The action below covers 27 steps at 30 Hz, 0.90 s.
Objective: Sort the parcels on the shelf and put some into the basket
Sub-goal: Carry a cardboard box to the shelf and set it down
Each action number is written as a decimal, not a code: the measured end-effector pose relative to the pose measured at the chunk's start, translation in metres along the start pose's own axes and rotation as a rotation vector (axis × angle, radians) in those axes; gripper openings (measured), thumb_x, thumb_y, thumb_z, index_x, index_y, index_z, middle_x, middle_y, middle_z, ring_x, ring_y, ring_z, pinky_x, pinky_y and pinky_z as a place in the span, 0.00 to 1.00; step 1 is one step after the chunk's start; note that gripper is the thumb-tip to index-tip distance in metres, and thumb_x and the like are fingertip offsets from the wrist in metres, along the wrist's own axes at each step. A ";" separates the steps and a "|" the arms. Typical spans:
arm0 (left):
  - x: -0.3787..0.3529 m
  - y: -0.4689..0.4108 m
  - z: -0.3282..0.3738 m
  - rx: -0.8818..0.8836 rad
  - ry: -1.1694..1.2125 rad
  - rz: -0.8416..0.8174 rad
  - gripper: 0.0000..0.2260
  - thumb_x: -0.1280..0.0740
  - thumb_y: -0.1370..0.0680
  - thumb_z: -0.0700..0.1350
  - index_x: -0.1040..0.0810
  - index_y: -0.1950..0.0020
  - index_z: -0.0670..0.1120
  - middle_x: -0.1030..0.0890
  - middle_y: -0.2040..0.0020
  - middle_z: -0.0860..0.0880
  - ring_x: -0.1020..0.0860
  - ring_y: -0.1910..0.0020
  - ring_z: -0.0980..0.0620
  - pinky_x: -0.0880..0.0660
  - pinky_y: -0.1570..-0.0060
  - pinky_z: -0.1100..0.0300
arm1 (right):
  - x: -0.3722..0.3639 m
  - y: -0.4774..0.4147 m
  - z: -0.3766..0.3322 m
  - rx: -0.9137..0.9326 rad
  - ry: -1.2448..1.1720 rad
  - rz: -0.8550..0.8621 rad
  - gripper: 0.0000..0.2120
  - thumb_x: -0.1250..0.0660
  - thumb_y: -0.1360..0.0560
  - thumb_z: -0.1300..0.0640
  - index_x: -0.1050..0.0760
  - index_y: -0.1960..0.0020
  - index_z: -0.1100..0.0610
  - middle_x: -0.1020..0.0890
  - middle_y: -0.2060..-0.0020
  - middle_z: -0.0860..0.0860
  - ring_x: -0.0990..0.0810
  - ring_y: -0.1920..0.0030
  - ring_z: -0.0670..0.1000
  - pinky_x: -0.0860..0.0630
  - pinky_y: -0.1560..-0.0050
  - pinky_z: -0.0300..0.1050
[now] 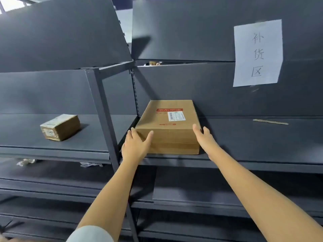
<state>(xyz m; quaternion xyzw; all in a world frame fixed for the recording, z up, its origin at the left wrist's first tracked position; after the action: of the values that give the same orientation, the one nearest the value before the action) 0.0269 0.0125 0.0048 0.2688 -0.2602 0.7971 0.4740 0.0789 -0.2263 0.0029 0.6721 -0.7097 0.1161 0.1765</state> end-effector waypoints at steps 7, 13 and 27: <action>-0.022 -0.045 -0.021 0.335 0.538 -0.164 0.38 0.45 0.24 0.67 0.47 0.22 0.46 0.38 0.23 0.44 0.38 0.26 0.41 0.39 0.30 0.45 | -0.019 -0.027 0.014 -0.167 -0.343 0.025 0.33 0.44 0.26 0.33 0.42 0.29 0.51 0.32 0.31 0.54 0.32 0.35 0.56 0.33 0.38 0.55; -0.028 -0.063 -0.030 0.438 0.693 -0.154 0.40 0.41 0.28 0.71 0.42 0.23 0.50 0.36 0.24 0.46 0.36 0.27 0.41 0.38 0.29 0.41 | -0.018 -0.037 0.015 -0.234 -0.517 0.039 0.22 0.36 0.26 0.40 0.38 0.40 0.50 0.27 0.41 0.54 0.27 0.43 0.56 0.26 0.43 0.57; -0.031 -0.038 -0.037 0.457 0.780 -0.390 0.28 0.33 0.32 0.64 0.31 0.38 0.50 0.25 0.46 0.46 0.25 0.49 0.45 0.26 0.58 0.51 | 0.009 0.007 0.051 -0.416 -0.705 -0.148 0.27 0.31 0.36 0.35 0.25 0.42 0.47 0.18 0.48 0.55 0.21 0.48 0.59 0.21 0.63 0.56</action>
<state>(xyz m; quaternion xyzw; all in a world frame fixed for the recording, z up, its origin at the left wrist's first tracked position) 0.0667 0.0333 -0.0369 0.0912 0.1733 0.7715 0.6054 0.0666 -0.2542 -0.0393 0.6698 -0.6849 -0.2798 0.0626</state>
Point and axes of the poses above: each hand's wrist, its own y-axis away from the middle knuckle, its own x-axis out of the back of the hand, z = x × y, the point moved 3 cm from there along -y, towards the middle knuckle
